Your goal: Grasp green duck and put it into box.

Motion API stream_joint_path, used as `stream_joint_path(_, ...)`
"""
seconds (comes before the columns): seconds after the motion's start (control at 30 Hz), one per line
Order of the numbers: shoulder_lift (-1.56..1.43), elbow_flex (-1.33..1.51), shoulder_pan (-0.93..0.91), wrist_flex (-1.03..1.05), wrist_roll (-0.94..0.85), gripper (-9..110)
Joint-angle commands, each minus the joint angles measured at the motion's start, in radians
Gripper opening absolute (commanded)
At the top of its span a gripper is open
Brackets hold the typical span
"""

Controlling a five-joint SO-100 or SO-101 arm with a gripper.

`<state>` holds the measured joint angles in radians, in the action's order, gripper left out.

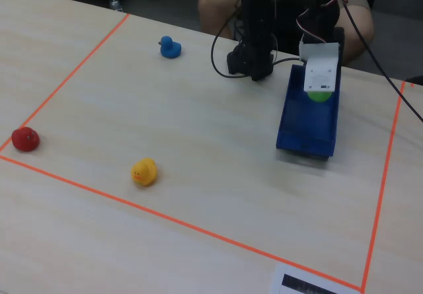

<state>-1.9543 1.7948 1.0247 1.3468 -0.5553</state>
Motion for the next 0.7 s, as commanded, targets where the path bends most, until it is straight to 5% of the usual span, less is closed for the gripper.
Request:
stream_joint_path(0.0,-0.031,0.018,-0.028,-0.043,-0.057,21)
stream_joint_path(0.27,-0.095,0.063,-0.133,-0.057,-0.101,24)
stream_joint_path(0.37,-0.176,0.067,-0.268,-0.08,-0.147,8)
stream_joint_path(0.67,-0.703,0.454,-0.695,-0.477,-0.394,0)
